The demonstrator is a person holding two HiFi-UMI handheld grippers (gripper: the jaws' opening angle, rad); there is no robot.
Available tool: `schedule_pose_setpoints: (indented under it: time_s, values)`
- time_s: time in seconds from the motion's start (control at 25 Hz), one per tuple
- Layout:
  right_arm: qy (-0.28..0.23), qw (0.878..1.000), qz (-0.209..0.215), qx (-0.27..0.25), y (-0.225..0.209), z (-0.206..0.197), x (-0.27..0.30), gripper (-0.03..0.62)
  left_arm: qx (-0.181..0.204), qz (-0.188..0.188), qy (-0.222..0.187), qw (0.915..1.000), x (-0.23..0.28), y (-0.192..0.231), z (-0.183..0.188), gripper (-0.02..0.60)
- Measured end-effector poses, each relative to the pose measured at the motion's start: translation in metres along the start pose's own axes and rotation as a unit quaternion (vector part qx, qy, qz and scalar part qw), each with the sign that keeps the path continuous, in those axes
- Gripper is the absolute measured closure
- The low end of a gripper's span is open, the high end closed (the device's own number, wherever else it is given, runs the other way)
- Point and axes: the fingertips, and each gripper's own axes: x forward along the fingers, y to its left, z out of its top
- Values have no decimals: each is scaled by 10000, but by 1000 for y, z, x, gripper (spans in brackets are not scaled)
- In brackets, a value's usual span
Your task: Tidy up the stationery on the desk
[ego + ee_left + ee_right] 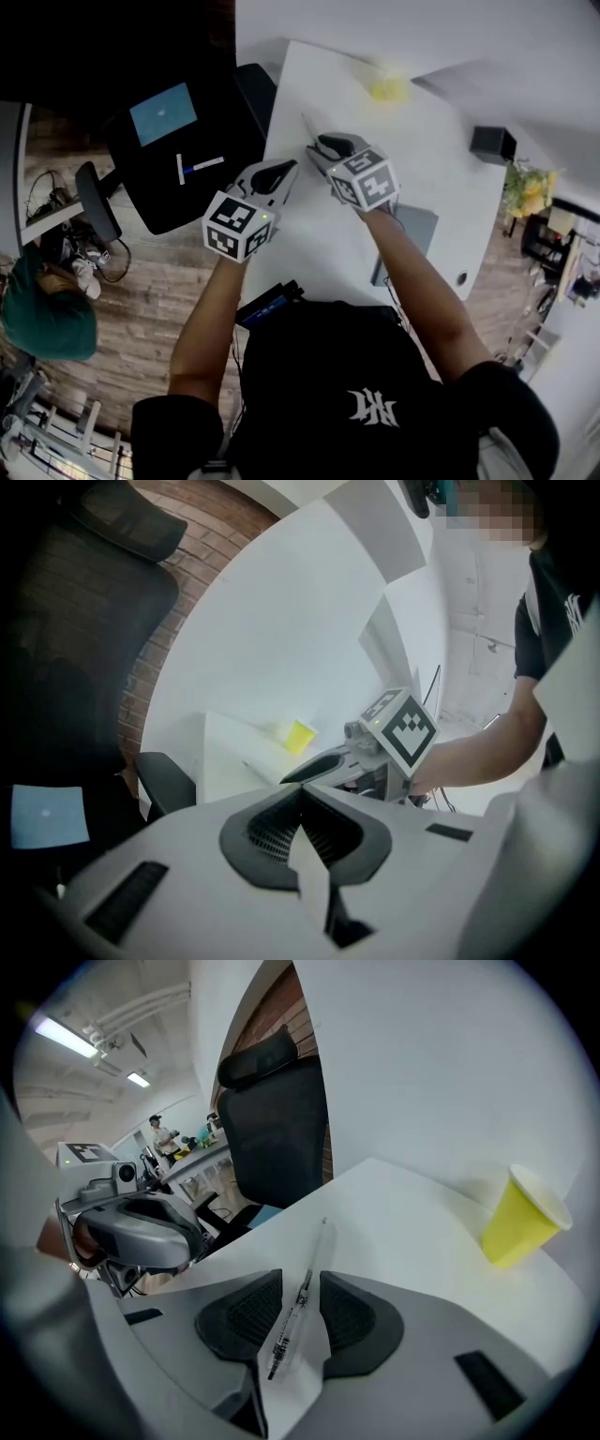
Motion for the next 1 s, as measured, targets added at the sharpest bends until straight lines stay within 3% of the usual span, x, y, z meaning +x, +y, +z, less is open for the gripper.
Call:
schedule_pose_setpoints:
  time_s: [0.36, 0.6, 1.0]
  values:
    - [63, 9994, -255, -213, -6, -2, -1, 519, 10, 53, -22, 10000, -9, 7, 4, 578]
    - [34, 9994, -275, -229, -5, -3, -4, 526, -30, 73, -31, 10000, -15, 5, 4, 578]
    - [-633, 9972, -268, -294, 12, 26, -48, 528, 176, 18, 36, 9998, -23, -29, 9, 578]
